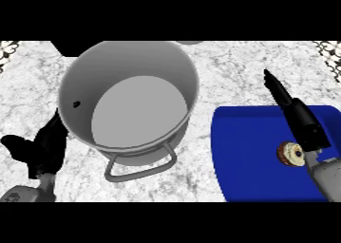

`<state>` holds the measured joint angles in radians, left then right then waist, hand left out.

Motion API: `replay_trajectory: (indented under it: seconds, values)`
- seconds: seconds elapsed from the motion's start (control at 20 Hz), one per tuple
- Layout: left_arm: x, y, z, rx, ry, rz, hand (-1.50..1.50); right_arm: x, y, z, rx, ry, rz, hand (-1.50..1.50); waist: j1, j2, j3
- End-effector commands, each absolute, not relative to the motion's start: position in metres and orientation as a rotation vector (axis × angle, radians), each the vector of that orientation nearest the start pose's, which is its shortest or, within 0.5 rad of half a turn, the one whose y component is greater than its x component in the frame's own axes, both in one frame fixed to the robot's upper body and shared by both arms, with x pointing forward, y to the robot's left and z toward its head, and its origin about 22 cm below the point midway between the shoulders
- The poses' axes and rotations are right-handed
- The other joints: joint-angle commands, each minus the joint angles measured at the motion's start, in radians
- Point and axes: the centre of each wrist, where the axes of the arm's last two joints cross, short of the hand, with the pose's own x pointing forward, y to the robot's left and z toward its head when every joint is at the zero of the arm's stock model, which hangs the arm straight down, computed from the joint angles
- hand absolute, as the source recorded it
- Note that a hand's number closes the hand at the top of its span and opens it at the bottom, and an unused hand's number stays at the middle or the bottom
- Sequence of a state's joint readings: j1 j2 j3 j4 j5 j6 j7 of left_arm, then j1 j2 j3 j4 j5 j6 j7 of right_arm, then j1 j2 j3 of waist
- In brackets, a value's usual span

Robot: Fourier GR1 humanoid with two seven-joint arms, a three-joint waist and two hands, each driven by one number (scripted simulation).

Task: Pick the cupcake from the tray and place it in the pot

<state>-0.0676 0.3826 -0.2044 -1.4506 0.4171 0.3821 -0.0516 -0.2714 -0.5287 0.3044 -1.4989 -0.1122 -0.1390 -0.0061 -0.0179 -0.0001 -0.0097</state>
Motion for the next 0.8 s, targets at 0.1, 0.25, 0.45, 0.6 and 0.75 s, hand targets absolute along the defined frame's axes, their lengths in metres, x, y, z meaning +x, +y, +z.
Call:
replay_trajectory:
  seconds: [0.1,0.25,0.45,0.6,0.75]
  values:
    - [0.245,0.311,0.002,0.35,-1.456,0.036,0.0,0.26,-0.339,0.044,-0.318,-1.467,0.23,1.5,-0.025,-0.005,0.011]
    - [0.234,0.355,0.014,0.532,-1.42,-0.049,0.0,0.227,-0.399,0.018,-0.442,-1.25,-0.054,1.5,-0.057,-0.006,0.016]
    - [0.222,0.352,0.0,0.485,-1.357,-0.089,0.0,0.205,-0.43,0.032,-1.076,-1.477,0.373,-1.5,-0.057,-0.012,0.012]
    - [0.23,0.35,0.011,0.464,-1.378,-0.115,0.0,0.162,-0.409,0.004,-1.052,-1.561,0.252,-1.5,-0.029,-0.008,0.01]
    - [0.23,0.32,0.012,0.449,-1.377,-0.136,0.0,0.127,-0.426,0.02,-0.984,-1.558,0.253,-1.5,-0.007,-0.004,0.01]
